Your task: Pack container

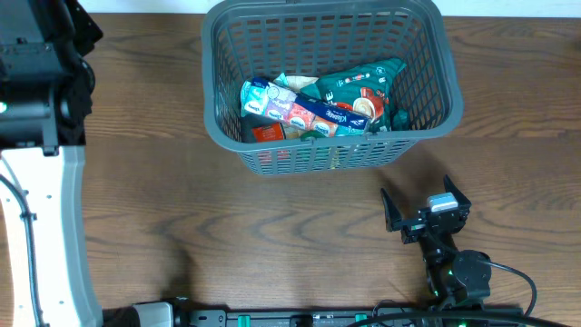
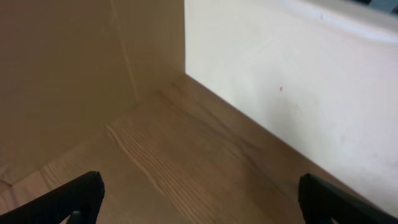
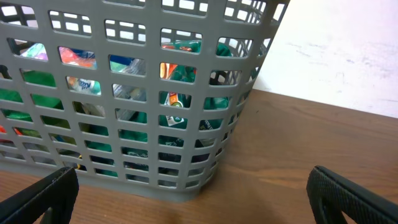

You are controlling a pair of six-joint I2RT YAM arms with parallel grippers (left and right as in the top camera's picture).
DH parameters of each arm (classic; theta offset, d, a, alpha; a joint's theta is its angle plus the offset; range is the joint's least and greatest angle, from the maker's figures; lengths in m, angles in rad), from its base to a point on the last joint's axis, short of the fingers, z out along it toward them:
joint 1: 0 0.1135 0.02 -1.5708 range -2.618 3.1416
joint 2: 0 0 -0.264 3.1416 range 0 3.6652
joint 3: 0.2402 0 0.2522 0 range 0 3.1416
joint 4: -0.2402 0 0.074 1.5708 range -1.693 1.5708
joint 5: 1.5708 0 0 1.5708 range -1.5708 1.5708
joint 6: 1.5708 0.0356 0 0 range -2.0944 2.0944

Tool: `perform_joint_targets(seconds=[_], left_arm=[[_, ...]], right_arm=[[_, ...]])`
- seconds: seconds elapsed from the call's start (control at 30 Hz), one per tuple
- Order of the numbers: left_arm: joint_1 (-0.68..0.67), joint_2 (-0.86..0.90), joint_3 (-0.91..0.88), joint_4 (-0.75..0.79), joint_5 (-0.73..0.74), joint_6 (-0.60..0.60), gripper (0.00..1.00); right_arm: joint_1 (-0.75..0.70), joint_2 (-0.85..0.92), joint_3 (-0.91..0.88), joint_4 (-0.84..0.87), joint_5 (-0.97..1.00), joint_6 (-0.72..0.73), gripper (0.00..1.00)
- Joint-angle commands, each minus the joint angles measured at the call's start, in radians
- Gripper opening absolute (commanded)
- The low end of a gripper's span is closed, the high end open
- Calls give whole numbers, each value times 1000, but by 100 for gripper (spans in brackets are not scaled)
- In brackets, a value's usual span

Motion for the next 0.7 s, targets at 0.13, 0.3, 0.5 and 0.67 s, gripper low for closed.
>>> perform_joint_targets(seconds=[0.13,0.3,0.5,0.67], left_arm=[[10,-240,4,1,-18,2,99],[10,-390,-26,0,15,2,99],[10,-583,-148,0,77,-2,99],[10,-737,-312,1,138,-3,98]], right_arm=[[-7,-5,-2,-6,-3,-7,99],[-7,-5,-2,-5,-3,-7,99],[-7,-5,-2,-6,-3,-7,99],[-7,-5,-2,-6,-3,-7,99]])
